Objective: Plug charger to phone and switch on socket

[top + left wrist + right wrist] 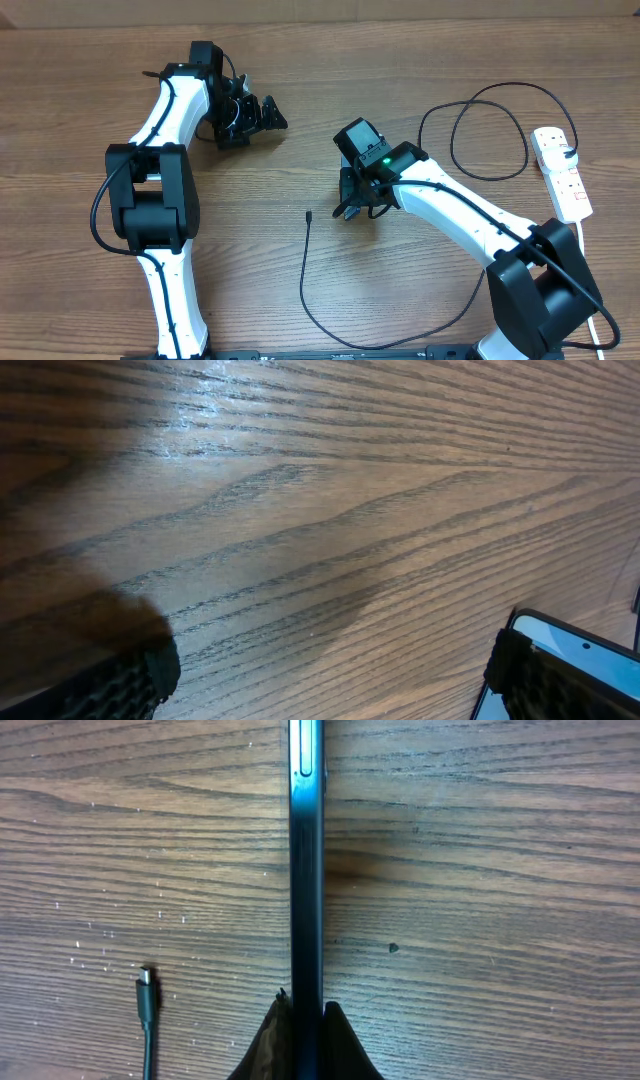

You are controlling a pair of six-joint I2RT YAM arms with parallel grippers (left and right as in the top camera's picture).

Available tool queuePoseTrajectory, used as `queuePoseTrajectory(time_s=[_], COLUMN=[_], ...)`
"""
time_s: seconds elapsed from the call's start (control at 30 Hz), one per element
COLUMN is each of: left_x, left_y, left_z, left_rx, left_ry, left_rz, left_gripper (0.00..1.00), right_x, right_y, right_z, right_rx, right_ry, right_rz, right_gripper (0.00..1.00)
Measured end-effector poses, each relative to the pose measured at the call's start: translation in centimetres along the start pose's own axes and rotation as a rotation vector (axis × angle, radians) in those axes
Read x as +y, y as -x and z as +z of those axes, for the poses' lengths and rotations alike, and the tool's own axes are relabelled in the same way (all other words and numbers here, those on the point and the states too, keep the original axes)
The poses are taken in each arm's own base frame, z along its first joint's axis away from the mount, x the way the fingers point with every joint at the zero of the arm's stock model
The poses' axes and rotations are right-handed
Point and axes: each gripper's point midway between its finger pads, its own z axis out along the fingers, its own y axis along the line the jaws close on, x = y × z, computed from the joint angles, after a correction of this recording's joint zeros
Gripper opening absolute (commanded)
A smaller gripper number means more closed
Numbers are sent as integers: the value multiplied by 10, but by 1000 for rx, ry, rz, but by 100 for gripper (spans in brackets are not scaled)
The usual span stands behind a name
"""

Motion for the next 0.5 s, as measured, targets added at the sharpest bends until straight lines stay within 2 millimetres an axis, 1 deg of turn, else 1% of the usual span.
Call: queuePoseTrajectory(time_s=[0.5], left_x=[0], left_y=[0], left_z=[0], left_rx=[0], left_ry=[0], left_rz=[0], left_gripper=[100], right_x=[-1], right_y=[2], right_z=[0], right_rx=[-10], right_ry=[-6], right_rz=[0], right_gripper=[4])
